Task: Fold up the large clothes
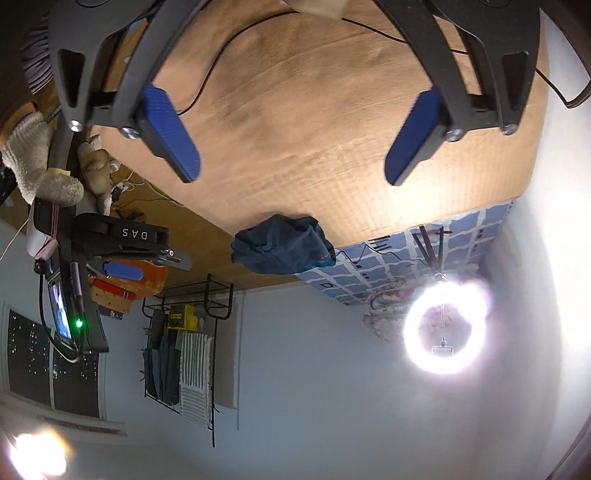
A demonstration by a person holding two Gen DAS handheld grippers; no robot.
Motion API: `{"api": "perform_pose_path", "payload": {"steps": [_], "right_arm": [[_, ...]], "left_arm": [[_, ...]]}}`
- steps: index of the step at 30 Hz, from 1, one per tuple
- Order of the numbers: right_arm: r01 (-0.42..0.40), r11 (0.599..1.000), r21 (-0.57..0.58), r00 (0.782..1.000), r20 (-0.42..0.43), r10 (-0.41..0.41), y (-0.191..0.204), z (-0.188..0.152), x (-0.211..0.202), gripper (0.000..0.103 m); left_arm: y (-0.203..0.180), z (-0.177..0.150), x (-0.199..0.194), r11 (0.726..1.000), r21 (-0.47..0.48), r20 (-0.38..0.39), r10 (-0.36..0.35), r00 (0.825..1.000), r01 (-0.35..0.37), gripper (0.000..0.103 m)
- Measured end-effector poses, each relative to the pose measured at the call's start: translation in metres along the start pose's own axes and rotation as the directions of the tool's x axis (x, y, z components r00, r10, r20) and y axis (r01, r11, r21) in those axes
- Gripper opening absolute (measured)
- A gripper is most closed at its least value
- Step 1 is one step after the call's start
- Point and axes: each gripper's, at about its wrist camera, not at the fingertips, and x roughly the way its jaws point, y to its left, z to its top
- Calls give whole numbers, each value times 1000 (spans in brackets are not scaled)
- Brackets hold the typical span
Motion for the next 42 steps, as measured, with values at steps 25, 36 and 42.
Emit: {"api": "perform_pose_path", "payload": {"steps": [25,36,42], "right_arm": [[25,999,-42,1000,-2,-25,24,-17,13,103],[20,999,-25,1000,-8,-20,26,-20,14,103],[23,999,-28,1000,-9,-24,27,-21,13,103]], "left_arm": [[1,-23,12,992,26,-84,127,988,-125,103],[6,-22,10,991,26,-80,136,987,-135,103],[6,-22,10,991,32,-81,136,987,-134,103]]}}
